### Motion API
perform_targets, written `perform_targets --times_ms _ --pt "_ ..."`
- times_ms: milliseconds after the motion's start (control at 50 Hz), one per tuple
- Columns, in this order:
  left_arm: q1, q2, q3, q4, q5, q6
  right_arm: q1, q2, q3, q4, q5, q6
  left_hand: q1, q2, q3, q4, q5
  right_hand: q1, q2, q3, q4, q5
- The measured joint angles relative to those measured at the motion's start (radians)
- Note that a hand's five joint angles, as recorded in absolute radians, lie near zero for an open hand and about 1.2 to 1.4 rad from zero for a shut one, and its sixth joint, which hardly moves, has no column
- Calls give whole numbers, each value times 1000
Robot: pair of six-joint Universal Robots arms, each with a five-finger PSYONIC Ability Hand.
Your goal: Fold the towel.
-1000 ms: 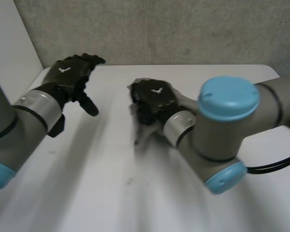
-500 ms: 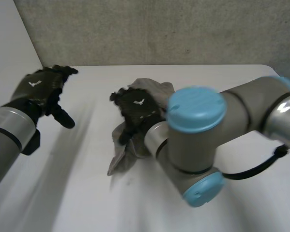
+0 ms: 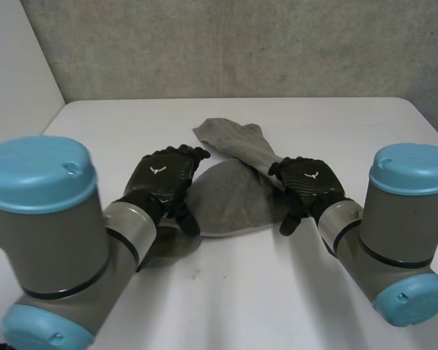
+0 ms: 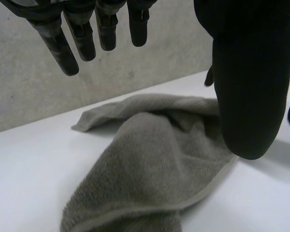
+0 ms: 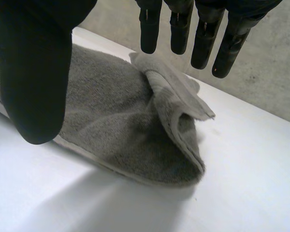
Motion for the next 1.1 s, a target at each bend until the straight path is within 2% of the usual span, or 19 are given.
perform_targets --times_ms 60,160,360,500,600,720,920,980,1060,1100 --pt "-13 -44 15 4 -65 29 -17 -5 23 -16 -3 -3 0 0 0 0 0 0 0 0 0 0" --pt "-4 -83 1 9 -127 99 -28 -9 37 -26 -8 -27 0 0 0 0 0 0 0 0 0 0" --pt "69 -87 -93 83 -136 140 -35 -9 26 -26 -20 -103 44 39 40 41 32 0 0 0 0 0" --pt "132 -89 -156 165 -130 138 -46 -5 10 -26 -98 -310 130 125 126 124 115 0 0 0 0 0" --pt "175 -102 -185 225 -123 136 -93 19 -20 -33 -202 -591 249 247 249 244 233 0 0 0 0 0" --pt "191 -125 -193 253 -95 134 -126 95 -83 -43 -295 -806 385 376 378 378 366 0 2 3 3 18" --pt "193 -138 -204 261 -26 131 -142 212 -180 -51 -384 -985 409 406 406 407 395 1 2 3 3 29" --pt "192 -138 -206 262 -19 131 -142 241 -203 -61 -402 -1035 472 457 459 460 447 4 5 16 7 35" --pt "192 -137 -207 263 -18 130 -142 282 -228 -97 -417 -1105 671 660 660 662 650 29 49 75 62 70" --pt "192 -137 -206 265 -18 130 -142 303 -238 -129 -421 -1133 671 660 660 662 650 52 68 97 83 88"
